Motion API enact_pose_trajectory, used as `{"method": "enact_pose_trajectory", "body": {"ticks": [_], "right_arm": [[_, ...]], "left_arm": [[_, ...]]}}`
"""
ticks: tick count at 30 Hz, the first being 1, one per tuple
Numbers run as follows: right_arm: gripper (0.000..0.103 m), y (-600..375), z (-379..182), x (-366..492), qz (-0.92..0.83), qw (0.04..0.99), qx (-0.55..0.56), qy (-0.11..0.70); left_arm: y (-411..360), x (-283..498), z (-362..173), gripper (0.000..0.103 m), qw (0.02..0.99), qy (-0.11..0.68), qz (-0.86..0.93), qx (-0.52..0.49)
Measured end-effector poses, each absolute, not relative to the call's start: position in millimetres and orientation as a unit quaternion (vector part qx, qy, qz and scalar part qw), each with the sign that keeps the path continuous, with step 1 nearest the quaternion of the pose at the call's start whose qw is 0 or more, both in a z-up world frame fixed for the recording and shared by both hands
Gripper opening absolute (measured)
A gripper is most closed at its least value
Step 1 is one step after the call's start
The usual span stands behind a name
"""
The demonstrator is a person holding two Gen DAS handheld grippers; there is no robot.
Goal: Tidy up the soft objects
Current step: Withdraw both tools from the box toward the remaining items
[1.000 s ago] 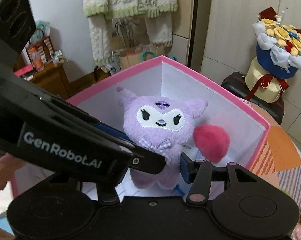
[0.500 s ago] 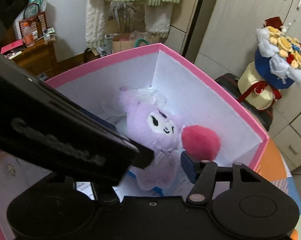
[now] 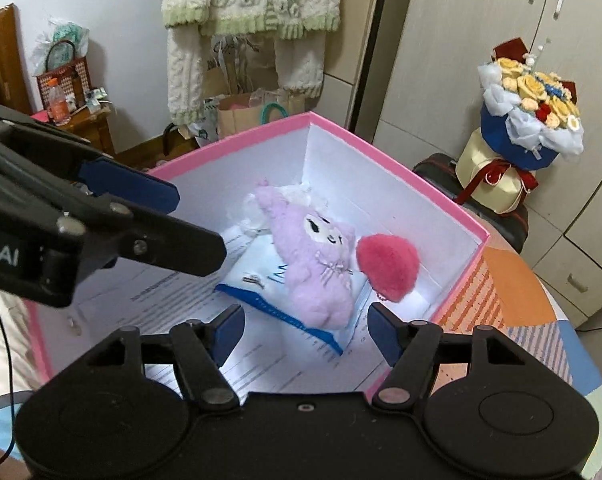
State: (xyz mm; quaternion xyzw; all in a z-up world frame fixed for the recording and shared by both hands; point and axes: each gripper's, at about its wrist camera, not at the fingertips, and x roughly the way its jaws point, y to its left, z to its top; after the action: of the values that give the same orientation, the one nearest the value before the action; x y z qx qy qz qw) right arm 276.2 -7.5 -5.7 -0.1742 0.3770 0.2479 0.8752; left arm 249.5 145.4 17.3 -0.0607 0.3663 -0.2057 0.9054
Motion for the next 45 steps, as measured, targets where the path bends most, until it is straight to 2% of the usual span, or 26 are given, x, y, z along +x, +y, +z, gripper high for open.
{"method": "enact_pose_trajectory", "body": {"ticks": [13, 25, 34, 45], "right_arm": [[0.079, -25, 33, 204, 0.259, 0.89, -0.184, 0.326], [0.082, -98, 43, 124, 0.286, 0.894, -0.127, 0.319], [0.082, -169, 27, 105, 0.223, 0.914, -0.097, 0.325], [0.083, -245, 0, 141, 0.168, 0.933, -0.035, 0.317]], "left_arm": [[137, 181, 49, 0.061, 0.917, 0.328, -0.227, -0.01], [99, 114, 61, 0.064, 0.907, 0.309, -0.285, 0.023], [47, 124, 38, 0.065, 0.888, 0.335, -0.315, 0.024], [-27, 169, 12, 0.065, 0.892, 0.338, -0.301, 0.018]]}}
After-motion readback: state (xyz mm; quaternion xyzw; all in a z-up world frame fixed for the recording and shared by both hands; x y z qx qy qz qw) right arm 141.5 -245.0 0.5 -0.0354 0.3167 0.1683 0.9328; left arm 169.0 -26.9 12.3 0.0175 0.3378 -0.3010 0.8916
